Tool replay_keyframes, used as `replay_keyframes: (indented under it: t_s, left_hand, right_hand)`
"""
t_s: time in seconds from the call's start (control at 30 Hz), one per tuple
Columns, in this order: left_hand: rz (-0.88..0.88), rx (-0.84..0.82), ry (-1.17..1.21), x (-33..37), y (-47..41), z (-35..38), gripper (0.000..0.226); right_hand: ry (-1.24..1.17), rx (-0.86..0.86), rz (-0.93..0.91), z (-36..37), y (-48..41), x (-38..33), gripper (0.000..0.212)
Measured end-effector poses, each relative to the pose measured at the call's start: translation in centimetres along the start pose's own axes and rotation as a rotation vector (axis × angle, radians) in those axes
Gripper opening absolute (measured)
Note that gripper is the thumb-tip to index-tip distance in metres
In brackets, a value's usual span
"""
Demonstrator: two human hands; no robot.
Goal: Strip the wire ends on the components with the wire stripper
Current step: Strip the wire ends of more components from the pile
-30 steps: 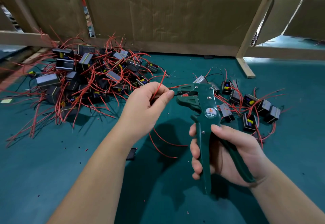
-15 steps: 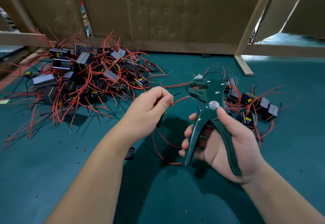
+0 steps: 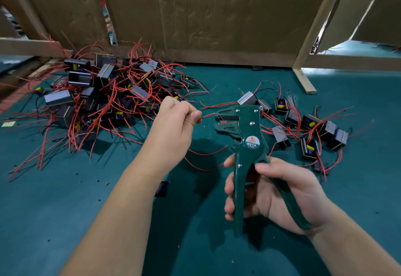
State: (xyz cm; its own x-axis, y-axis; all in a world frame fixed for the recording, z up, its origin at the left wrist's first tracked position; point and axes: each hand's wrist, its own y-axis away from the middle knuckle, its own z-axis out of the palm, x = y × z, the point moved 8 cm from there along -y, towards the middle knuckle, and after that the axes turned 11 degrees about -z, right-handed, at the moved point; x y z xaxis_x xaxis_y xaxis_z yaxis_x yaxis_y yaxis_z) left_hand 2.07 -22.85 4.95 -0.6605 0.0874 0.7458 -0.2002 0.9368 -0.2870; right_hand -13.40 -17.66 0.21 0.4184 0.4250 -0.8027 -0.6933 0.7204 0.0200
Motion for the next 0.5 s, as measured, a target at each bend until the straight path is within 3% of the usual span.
replay_keyframes:
  t_s: [0.27,0.5]
  left_hand:
    - [0.014,-0.011,-0.072,0.29,0.15,0.2,0.018]
    - [0.014,-0.053,-0.013,0.42,0.32,0.59,0.034]
  right_hand:
    - [0.009,0.034,-0.042,0.18,-0.28,0.02,0.058]
    - [0.008,0.056,-0.069,-0.05,-0.38,-0.17,0.062]
